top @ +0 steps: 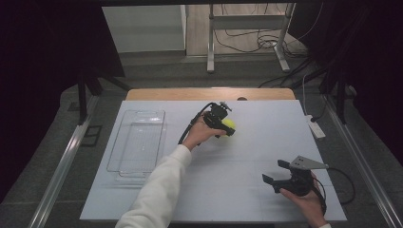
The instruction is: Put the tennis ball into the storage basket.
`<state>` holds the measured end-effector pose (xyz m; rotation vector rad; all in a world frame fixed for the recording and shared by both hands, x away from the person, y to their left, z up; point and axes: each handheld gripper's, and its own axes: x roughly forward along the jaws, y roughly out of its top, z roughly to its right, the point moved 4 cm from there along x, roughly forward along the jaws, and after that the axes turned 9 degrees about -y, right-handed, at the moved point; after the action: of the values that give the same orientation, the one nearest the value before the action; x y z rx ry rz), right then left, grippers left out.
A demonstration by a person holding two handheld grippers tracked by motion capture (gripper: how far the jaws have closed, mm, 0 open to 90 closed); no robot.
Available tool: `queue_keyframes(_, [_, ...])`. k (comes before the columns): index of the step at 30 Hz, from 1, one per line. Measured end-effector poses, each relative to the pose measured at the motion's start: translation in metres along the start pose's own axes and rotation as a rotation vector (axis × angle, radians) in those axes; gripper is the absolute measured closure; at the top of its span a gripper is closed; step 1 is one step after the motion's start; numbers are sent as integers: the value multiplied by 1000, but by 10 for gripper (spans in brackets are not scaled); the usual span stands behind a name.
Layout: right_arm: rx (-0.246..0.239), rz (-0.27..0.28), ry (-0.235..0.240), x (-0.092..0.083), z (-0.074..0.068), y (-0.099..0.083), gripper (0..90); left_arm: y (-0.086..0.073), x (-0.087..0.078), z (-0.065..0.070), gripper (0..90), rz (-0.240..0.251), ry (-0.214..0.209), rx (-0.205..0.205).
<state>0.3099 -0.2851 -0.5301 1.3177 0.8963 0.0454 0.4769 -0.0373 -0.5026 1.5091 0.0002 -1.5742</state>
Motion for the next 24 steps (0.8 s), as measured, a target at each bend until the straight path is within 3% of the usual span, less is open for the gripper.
queue_keyframes(10, [3, -3, -3, 0, 0, 0, 98, -2, -12, 5, 267, 46, -28, -2])
queue_keyframes(24, [4, -2, -6, 0, 0, 0, 99, -14, -28, 9, 267, 80, -26, 13])
